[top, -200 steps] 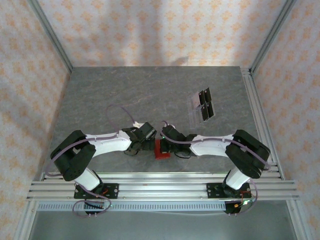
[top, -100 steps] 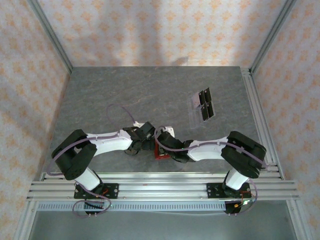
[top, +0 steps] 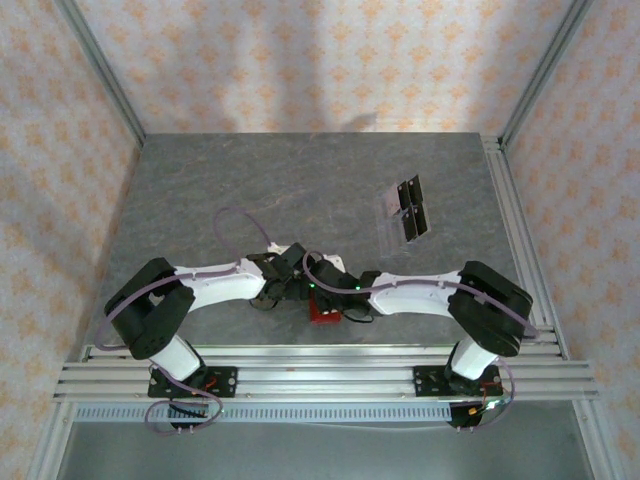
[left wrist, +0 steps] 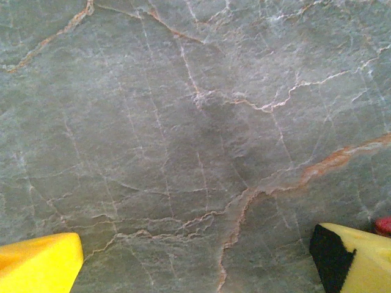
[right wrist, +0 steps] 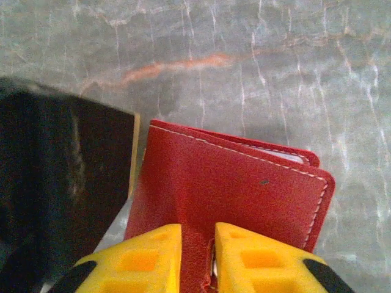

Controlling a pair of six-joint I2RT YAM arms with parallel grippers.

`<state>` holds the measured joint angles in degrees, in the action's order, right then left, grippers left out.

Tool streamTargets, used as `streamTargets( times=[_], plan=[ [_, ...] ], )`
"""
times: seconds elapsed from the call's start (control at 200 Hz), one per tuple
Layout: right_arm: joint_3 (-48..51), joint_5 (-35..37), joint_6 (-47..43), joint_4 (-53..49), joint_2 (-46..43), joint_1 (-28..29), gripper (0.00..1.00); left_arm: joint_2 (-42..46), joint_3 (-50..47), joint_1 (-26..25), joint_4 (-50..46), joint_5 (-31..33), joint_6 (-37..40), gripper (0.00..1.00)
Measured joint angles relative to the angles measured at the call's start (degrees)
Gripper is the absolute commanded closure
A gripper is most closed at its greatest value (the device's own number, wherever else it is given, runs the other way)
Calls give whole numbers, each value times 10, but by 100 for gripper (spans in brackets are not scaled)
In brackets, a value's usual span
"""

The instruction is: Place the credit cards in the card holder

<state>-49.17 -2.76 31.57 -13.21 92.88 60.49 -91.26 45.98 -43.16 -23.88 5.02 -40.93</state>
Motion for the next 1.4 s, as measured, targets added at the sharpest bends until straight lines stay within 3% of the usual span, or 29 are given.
streamTargets(
  times=[0.135,0.395,0.666,1.401],
  plan=[
    [-24,-23,-12,-76,-23,-22,61,0,1,0,-1,0,0,1],
    [-93,-29,-18,-175,-49,-39,60,0,1,0,-2,0,0,1],
    [-108,-31,-21,-261,-20,-39,60,0,1,0,-2,0,0,1],
    [-173,-48,-44,-286,40,-38,63,0,1,14,-2,-23,0,1]
  ],
)
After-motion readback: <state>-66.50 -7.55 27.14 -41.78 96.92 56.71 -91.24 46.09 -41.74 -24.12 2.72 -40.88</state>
